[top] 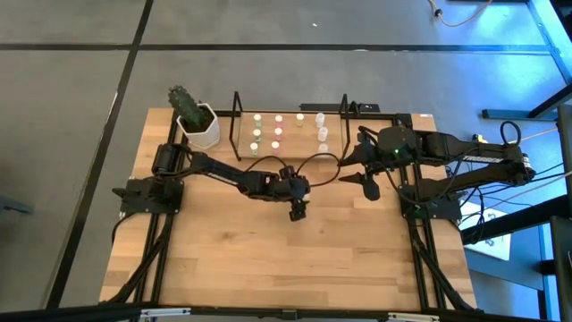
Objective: Pick and place medicine bottles onto shelf by color
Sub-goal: Put the bottom yellow pill bottle on the shelf aligned with the other yellow pill bottle
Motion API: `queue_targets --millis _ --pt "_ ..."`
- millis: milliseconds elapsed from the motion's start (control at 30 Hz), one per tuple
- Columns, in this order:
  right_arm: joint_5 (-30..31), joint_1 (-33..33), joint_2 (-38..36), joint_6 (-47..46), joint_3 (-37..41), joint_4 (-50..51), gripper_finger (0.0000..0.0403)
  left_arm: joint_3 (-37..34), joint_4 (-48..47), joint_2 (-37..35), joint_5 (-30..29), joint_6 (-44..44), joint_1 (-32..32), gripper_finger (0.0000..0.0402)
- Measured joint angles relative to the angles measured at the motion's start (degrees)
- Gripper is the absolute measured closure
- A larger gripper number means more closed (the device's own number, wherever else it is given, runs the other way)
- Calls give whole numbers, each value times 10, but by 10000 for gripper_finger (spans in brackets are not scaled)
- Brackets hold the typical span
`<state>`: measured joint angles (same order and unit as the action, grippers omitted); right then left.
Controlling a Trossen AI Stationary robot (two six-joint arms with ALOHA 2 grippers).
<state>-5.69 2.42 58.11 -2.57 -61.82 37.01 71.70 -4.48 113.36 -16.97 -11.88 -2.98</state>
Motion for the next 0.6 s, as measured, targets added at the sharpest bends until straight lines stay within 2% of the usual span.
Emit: queue_targets --millis 400,600 --pt "0 0 0 0 0 0 194 0 3 0 17 3 -5 108" --pt "0 0 0 0 0 1 194 0 3 0 16 5 -5 130"
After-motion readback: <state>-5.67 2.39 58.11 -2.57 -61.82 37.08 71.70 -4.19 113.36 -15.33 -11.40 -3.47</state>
